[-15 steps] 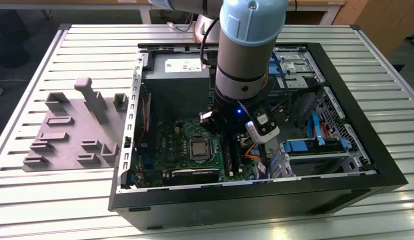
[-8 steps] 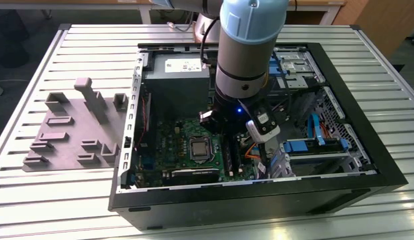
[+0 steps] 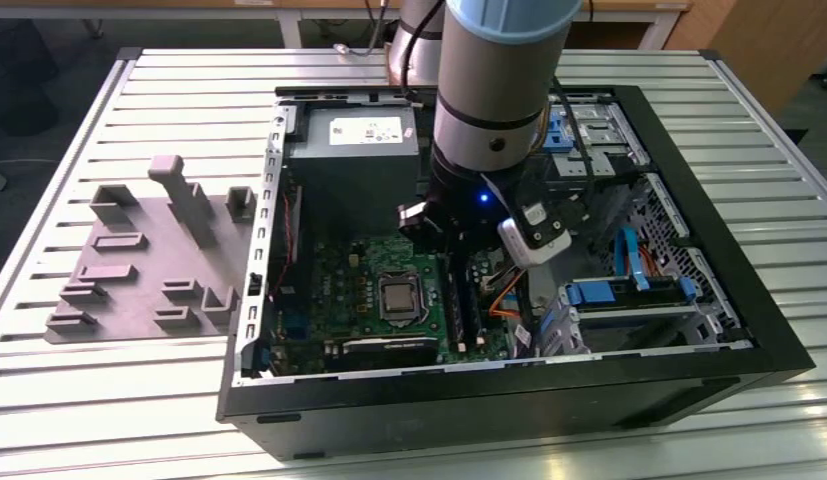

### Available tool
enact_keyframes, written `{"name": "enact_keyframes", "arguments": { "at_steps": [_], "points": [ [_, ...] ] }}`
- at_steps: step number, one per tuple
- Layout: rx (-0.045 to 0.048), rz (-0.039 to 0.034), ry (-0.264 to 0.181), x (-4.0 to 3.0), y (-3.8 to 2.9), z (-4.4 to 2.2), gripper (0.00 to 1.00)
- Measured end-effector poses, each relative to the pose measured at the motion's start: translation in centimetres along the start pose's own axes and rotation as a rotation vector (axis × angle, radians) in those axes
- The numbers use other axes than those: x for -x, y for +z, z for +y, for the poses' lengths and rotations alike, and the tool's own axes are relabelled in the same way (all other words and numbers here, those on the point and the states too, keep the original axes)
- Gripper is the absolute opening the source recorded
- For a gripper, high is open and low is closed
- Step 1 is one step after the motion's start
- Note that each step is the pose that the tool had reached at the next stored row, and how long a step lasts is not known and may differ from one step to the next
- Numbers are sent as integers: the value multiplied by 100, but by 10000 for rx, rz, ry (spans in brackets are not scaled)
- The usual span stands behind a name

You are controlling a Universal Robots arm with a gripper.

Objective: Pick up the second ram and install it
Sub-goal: 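Insert the second ram into the second slot, then press down the second ram until it locks into place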

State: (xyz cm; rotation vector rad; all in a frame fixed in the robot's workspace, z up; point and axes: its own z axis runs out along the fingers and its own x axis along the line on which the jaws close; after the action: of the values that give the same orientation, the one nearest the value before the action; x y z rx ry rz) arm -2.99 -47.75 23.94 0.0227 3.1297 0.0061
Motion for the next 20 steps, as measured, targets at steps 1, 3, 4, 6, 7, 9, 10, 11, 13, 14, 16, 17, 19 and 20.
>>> {"name": "enact_keyframes", "arguments": {
  "at_steps": [1,3,4,6,7,9,10,11,13,14,16,17,19,20],
  "points": [
    [1,0,0,0,0,0,21],
    [2,-1,0,0,-1,0,13],
    [-1,0,0,0,-2,0,11],
    [-1,0,0,0,-3,0,11],
    [-2,1,0,0,-2,0,11],
    [-3,1,-1,0,16,0,11],
    [-2,0,0,0,37,0,11],
    [-2,0,0,-1,55,0,11],
    [-2,0,-1,-1,91,0,11],
    [0,0,0,-1,109,-1,11],
    [-1,0,0,-1,139,-1,11],
    [-1,0,-1,-2,155,-1,11],
    [-2,1,0,-2,180,-1,11],
    [-9,3,-1,-2,189,-2,11]
  ]
}}
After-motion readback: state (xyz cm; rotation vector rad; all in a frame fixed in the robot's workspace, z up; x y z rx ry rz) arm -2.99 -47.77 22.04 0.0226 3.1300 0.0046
